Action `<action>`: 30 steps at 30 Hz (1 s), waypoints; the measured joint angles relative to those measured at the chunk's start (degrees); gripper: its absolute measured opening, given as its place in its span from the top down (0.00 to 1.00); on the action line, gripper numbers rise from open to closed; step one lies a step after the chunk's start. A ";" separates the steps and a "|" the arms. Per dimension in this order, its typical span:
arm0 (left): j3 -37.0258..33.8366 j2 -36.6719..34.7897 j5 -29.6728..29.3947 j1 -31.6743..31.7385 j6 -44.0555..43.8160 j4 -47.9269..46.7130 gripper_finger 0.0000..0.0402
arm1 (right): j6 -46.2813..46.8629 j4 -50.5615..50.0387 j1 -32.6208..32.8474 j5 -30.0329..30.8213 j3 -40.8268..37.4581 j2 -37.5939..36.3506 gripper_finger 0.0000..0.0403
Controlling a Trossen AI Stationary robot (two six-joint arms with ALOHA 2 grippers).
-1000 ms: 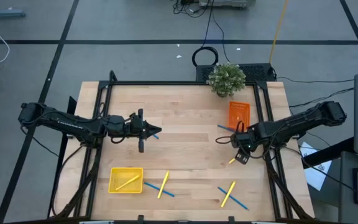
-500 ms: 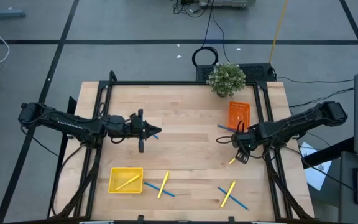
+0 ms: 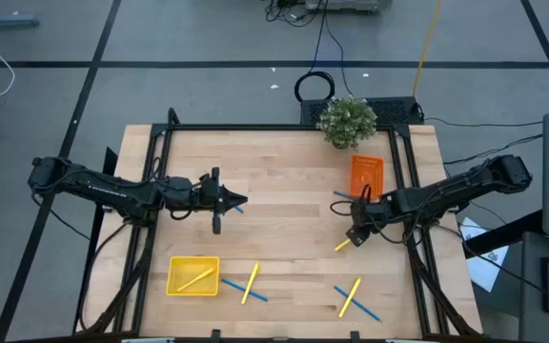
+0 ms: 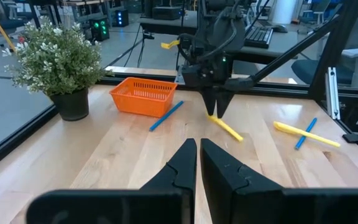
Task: Sort pens & pencils
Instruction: Put the top left yellow ballpen into the yellow bin
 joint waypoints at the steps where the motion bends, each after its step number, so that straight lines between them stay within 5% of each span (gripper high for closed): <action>1: 0.00 0.00 0.00 0.00 -0.01 0.02 0.93 | -0.48 1.94 -0.04 0.73 -0.05 0.11 0.64; 9: 0.00 0.00 0.00 0.00 -0.05 0.02 0.93 | -8.63 14.40 -0.14 1.80 -0.14 0.03 0.64; 20: 0.00 0.00 -0.02 0.00 0.23 0.09 0.93 | -36.92 16.83 0.00 -3.99 0.04 -0.02 0.64; 30: 0.00 0.00 -0.57 0.02 0.47 0.06 0.93 | -47.47 -3.30 2.78 11.80 7.75 1.59 0.64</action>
